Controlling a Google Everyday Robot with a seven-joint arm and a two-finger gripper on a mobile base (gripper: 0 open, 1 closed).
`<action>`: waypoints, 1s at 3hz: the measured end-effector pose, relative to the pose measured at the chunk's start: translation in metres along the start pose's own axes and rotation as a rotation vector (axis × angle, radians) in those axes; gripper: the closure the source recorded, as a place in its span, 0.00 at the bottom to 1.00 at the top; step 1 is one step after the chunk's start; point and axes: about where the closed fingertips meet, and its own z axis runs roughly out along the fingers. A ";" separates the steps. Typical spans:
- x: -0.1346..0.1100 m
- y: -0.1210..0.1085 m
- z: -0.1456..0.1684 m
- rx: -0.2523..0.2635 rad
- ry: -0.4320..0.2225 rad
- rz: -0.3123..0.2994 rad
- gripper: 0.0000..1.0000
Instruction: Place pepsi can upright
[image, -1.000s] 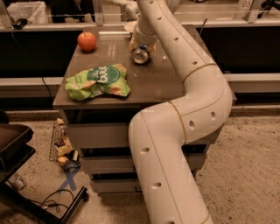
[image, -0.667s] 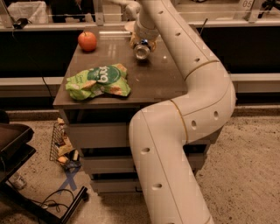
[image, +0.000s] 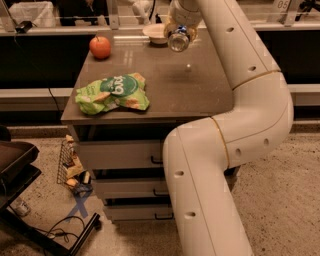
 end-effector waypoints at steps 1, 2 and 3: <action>-0.005 0.009 -0.016 -0.023 -0.040 -0.015 1.00; -0.006 0.009 -0.020 -0.023 -0.035 -0.023 1.00; -0.001 0.008 -0.033 -0.020 -0.002 -0.045 1.00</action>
Offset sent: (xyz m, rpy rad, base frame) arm -0.0045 0.0054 0.0182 0.0083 -0.0441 0.0153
